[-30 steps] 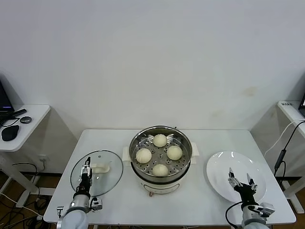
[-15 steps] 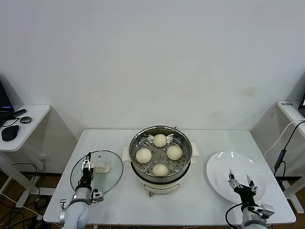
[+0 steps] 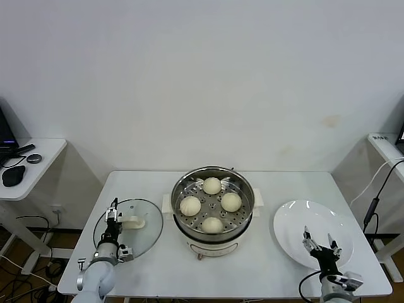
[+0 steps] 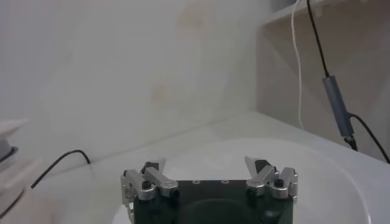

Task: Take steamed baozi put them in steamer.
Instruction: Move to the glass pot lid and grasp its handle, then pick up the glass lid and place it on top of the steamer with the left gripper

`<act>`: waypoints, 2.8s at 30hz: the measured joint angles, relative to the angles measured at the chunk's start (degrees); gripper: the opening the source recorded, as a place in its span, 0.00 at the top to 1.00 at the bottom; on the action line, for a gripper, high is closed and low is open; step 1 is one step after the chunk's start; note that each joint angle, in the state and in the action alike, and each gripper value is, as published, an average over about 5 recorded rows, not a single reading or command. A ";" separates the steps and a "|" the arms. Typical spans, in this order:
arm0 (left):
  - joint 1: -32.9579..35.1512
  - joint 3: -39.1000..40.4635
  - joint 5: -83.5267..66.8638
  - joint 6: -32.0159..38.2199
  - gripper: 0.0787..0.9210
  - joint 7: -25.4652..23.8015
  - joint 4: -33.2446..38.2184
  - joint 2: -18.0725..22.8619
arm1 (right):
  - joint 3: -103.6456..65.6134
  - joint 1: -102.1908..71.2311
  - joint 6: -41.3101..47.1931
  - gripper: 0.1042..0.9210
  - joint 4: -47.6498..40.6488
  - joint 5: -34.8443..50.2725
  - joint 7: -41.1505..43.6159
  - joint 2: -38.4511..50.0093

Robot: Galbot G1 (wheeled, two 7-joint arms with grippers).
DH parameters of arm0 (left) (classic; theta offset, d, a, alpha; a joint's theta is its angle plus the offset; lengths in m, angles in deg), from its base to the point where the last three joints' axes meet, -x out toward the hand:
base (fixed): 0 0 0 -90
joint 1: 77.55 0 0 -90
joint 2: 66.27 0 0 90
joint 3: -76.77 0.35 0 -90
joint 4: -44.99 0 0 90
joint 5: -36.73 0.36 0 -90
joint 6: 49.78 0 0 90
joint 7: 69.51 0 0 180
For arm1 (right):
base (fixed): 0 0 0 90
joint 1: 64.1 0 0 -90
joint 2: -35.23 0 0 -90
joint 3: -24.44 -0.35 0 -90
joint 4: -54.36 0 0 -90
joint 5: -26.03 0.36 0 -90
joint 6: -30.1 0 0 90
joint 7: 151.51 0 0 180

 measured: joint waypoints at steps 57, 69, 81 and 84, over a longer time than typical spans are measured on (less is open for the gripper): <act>5.96 1.24 11.47 -31.92 0.88 -17.78 31.50 9.36 | 3.17 1.51 2.05 0.12 2.21 -1.14 -1.26 1.29; 5.10 11.02 16.43 -34.45 0.88 -22.89 36.94 11.28 | 3.24 1.57 2.28 0.12 1.32 -2.47 -1.32 0.53; -0.07 25.08 17.35 -35.33 0.88 -26.97 36.13 12.65 | 2.20 0.51 2.22 0.12 1.86 -3.97 -1.31 -0.35; -1.99 28.46 17.22 -35.45 0.88 -27.46 35.02 12.82 | 2.15 0.32 2.32 0.12 2.13 -4.33 -1.20 -0.63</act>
